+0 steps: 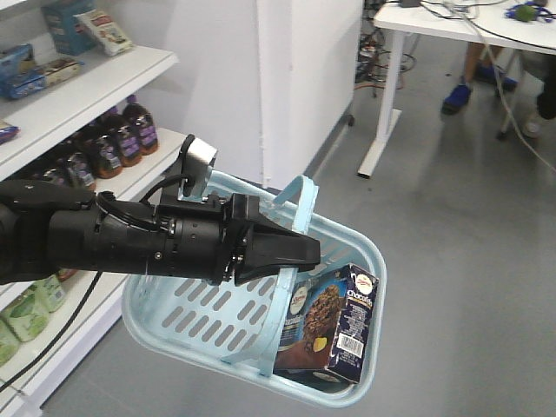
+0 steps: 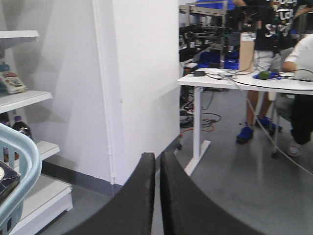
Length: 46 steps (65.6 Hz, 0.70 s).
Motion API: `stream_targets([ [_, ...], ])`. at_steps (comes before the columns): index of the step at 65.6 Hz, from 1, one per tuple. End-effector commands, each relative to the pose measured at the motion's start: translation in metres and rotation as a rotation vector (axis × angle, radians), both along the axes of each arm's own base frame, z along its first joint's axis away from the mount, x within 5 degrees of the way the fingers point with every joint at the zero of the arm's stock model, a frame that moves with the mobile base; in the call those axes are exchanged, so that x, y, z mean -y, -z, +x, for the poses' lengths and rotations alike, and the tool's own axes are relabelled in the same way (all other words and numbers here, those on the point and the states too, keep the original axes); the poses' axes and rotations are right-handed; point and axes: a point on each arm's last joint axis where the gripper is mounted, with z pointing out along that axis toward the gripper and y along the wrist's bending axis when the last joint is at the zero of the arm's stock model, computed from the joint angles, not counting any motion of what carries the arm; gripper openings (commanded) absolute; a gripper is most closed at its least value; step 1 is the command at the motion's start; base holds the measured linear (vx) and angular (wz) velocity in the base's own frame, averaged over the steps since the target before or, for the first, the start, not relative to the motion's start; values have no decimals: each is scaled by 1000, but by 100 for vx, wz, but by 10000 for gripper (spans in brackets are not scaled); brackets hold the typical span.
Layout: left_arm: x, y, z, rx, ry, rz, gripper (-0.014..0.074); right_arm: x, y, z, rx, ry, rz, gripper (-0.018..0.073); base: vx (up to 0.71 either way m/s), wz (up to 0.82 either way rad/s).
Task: Left arm holds basket, right arm returns cookies
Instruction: 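Drive up to the snack shelf with the basket in the left gripper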
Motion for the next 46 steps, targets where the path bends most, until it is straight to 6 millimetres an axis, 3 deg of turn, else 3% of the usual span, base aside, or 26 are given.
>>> stream_targets([
  [1,1,-33,-6,30,6,-157,-3,-1,-1,-1,68,-8,-10,-6,26,70],
  [46,1,-33,-6,30,6,-157,-3,-1,-1,-1,68,-8,-10,-6,22,66],
])
